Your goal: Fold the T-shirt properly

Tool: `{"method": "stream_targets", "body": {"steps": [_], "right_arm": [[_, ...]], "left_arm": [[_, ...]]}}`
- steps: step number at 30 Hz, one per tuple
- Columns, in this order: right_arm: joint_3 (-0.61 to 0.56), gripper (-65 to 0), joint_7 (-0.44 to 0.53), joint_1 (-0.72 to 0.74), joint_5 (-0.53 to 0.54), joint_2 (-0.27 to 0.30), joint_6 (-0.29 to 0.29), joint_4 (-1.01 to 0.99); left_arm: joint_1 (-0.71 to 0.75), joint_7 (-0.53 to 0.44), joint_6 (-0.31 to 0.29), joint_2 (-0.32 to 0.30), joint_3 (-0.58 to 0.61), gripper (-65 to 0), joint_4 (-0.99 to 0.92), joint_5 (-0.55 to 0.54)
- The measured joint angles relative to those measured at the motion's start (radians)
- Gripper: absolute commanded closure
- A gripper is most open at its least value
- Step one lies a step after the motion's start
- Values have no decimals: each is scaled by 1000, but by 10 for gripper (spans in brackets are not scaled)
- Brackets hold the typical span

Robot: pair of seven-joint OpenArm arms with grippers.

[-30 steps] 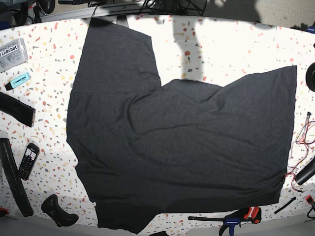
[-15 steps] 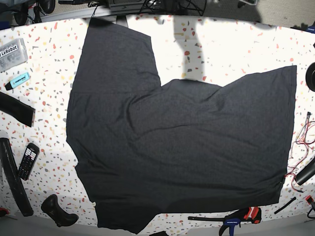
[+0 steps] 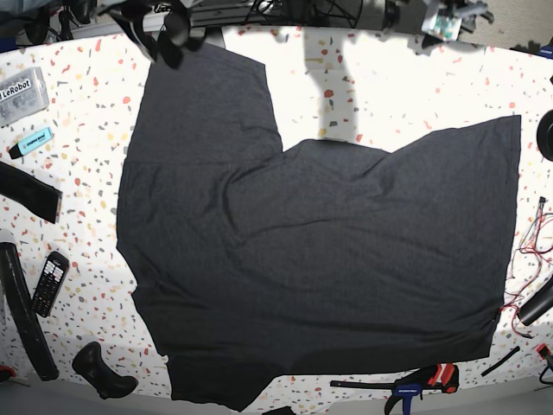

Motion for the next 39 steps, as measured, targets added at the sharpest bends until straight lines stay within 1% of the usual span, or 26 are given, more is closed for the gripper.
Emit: {"method": "stream_targets", "body": {"steps": [2,3,11,12,15,17,18,21,23,25,27,28,29,30,31,33,34,36,39], "right_arm": [[-1,-323,-5,3,-1,1,1,0],[-1,-323,-5,3,-2,4,1,0],[-1,-323,-15,0,-4,17,1,0],[-1,-323,-15,0,-4,18,1,0],[-2,-323,-23,-2,-8,39,1,0],[-2,-323,-73,-2,-70,69,1,0],[-2,-323,-116,0,-120,81,0,0],[-2,-323,-220,21,-258,135,-45,0],[-1,-323,-239,43,-322,178,-45,0],[-1,-323,-238,51,-381,202,-49,0],[-2,-323,-241,48,-394,203,-50,0],[-2,-323,-251,47,-378,194,-48,0],[-2,-323,-259,48,-334,187,-48,0],[-2,-323,-269,54,-285,183,-39,0],[-2,-323,-286,61,-230,174,-4,0],[-2,-323,-357,97,-92,142,88,0],[-2,-323,-381,113,-48,131,138,0],[-3,-323,-373,141,1,122,198,0],[-2,-323,-336,174,10,99,257,0]], "left_arm": [[-23,47,0,0,0,-355,0,0],[-31,53,1,0,0,-355,0,0],[-46,43,0,0,0,-355,0,5],[-47,33,0,0,0,-355,0,24],[-73,13,-4,0,0,-355,0,168],[-102,-16,-2,-11,0,-355,0,245],[-120,-33,-5,-34,2,-355,0,248],[-170,-36,-7,-129,4,-355,0,250],[-193,-36,-16,-196,3,-355,0,298],[-209,-36,-31,-252,2,-355,0,348],[-216,-40,-32,-293,3,-355,0,376],[-218,-40,-35,-312,4,-355,0,383],[-224,-40,-37,-327,5,-355,0,400],[-228,-40,-37,-338,6,-355,0,401],[-231,-40,-35,-345,5,-355,0,401],[-236,-36,-33,-346,5,-355,0,402],[-239,-36,-39,-346,6,-355,-2,401],[-256,-53,-52,-359,7,-355,-22,401],[-309,-58,-60,-415,8,-355,-100,401]]}}
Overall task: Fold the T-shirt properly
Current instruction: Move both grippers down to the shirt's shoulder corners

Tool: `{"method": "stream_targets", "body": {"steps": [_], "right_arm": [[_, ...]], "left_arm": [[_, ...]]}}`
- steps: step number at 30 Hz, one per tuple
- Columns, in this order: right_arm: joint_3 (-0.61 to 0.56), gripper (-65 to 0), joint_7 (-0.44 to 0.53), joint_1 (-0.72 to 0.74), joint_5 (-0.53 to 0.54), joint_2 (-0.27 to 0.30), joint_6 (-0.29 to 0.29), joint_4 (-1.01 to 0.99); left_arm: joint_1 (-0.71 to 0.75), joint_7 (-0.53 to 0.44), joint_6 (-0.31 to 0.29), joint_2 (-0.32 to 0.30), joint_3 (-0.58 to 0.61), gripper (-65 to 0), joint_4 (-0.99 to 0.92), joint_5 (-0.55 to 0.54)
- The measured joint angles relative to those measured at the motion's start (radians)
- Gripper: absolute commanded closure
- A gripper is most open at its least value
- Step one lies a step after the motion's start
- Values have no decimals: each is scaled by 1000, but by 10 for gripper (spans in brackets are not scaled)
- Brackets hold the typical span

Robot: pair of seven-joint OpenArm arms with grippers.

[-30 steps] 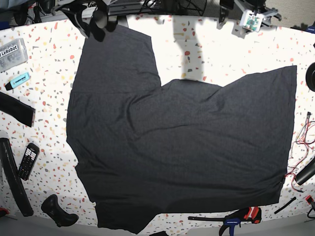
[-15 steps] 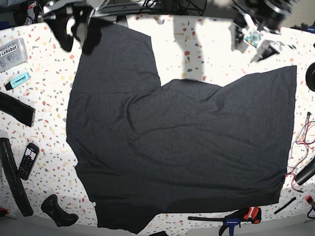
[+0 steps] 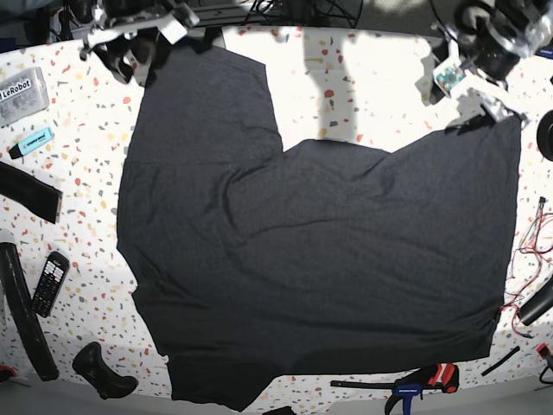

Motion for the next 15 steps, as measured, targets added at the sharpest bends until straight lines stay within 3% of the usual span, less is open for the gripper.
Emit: {"method": "stream_targets", "body": {"steps": [5,8,10,12,15], "right_arm": [[-1,-323,90,-5,-14,-30,-1,0],[0,-323,100,-1,-71,-64,-86,0],[0,-323,99,4,-80,-90,-127,0],[0,-323,98,4,-79,-111,-126,0],[0,-323,98,1,-76,-132,-126,0]], "left_arm": [[-102,-72,6,-87,-1,-355,-200,6],[-140,-133,4,-110,0,-355,-303,1],[-140,-138,-34,-133,0,-355,-354,4],[-132,-170,-106,-161,0,-354,-391,10],[-141,-283,-102,-193,0,-354,-441,7]]}}
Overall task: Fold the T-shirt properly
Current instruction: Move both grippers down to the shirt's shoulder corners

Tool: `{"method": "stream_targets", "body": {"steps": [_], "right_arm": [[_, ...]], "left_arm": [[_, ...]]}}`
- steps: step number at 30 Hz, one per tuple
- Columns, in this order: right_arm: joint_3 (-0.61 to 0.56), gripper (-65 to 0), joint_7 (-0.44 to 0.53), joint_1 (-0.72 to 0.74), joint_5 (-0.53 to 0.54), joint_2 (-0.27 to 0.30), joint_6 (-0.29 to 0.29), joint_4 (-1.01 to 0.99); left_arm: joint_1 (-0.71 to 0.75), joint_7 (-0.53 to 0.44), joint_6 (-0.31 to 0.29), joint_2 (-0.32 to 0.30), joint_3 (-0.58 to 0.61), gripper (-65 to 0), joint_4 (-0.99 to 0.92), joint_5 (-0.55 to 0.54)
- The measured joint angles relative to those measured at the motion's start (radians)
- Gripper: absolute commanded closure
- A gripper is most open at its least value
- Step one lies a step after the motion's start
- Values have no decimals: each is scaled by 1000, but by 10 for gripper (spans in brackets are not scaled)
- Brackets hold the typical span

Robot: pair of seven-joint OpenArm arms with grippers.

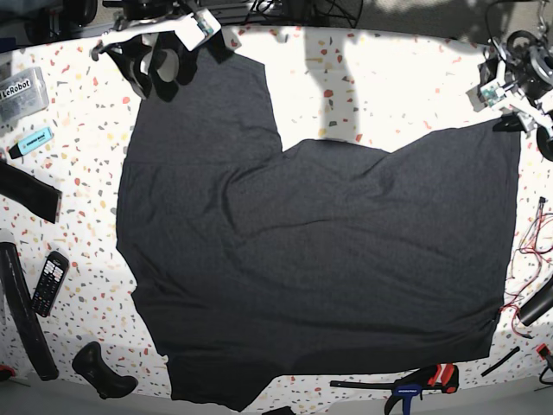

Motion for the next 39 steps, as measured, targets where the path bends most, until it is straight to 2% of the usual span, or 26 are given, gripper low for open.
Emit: {"method": "stream_targets", "body": {"steps": [4,10,13,18,20,24,25,27,31,35,39], "right_arm": [[0,-323,0,0,17,0,0,0],[0,-323,13,0,14,0,0,0],[0,-323,43,0,14,-1,0,0],[0,-323,38,0,14,0,0,0],[0,-323,39,0,14,0,0,0],[0,-323,34,0,15,0,0,0],[0,-323,33,0,24,0,0,0],[0,-323,31,6,100,0,14,0],[0,-323,24,50,286,0,266,0],[0,-323,5,113,385,-1,447,0],[0,-323,-5,186,541,0,584,-5]], "left_arm": [[-30,-19,20,-9,0,-354,-68,-14],[-75,-103,21,7,0,-354,-174,-22],[-108,-102,24,24,0,-354,-197,-22],[-130,-84,28,64,-1,-343,-201,-18],[-136,-85,32,65,-1,-272,-201,-19],[-138,-87,34,66,0,-32,-203,-17],[-138,-85,32,66,0,0,-203,-16],[-138,-87,32,68,0,0,-203,-15],[-138,-86,33,69,0,0,-203,-15],[-138,-87,32,68,0,0,-203,-15],[-138,-86,40,68,0,0,-204,-14]]}}
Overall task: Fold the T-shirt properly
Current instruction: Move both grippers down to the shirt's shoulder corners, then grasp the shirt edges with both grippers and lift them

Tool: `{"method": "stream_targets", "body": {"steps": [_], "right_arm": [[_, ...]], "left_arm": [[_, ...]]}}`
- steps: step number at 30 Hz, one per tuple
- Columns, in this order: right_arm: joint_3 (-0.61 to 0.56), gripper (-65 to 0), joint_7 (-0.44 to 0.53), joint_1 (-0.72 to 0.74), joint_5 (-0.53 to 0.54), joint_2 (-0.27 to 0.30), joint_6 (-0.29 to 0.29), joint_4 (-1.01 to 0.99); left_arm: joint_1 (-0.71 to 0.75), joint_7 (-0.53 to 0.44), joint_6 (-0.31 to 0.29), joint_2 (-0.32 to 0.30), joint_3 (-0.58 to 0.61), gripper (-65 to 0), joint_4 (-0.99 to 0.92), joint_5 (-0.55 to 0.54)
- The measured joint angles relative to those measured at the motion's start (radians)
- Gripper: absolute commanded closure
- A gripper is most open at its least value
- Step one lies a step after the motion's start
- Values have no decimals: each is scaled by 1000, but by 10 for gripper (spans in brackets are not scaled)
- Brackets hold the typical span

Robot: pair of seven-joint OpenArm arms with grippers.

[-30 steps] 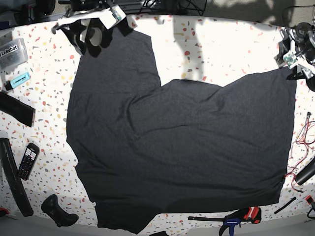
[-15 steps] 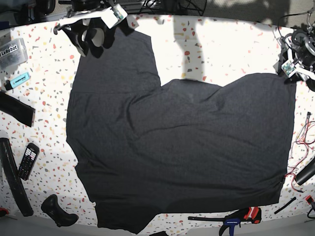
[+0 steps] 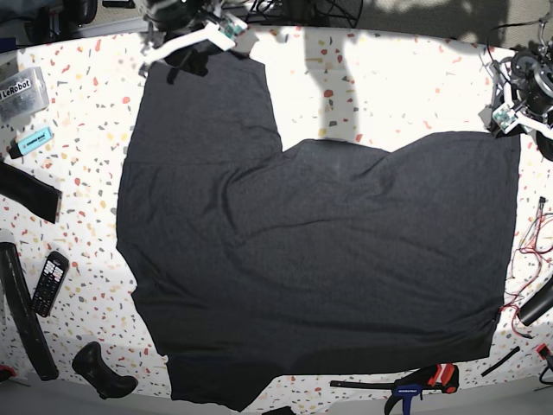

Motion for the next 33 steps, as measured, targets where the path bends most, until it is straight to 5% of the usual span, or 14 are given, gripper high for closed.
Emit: {"method": "stream_targets", "body": {"steps": [7,18,22,27,33], "right_arm": [[0,-323,-78,30,65,13,65,0],[0,-323,-145,24,98,163,91,0],[40,-323,-135,22,116,173,107,-2],[93,-323,-69,26,261,178,223,-89],[93,-322,-10,22,254,183,222,-120]], "left_arm": [[0,0,6,0,0,0,0,0],[0,2,6,0,0,0,0,0],[0,2,6,0,0,0,0,0],[0,2,6,0,0,0,0,0],[0,2,6,1,0,0,0,0]]}}
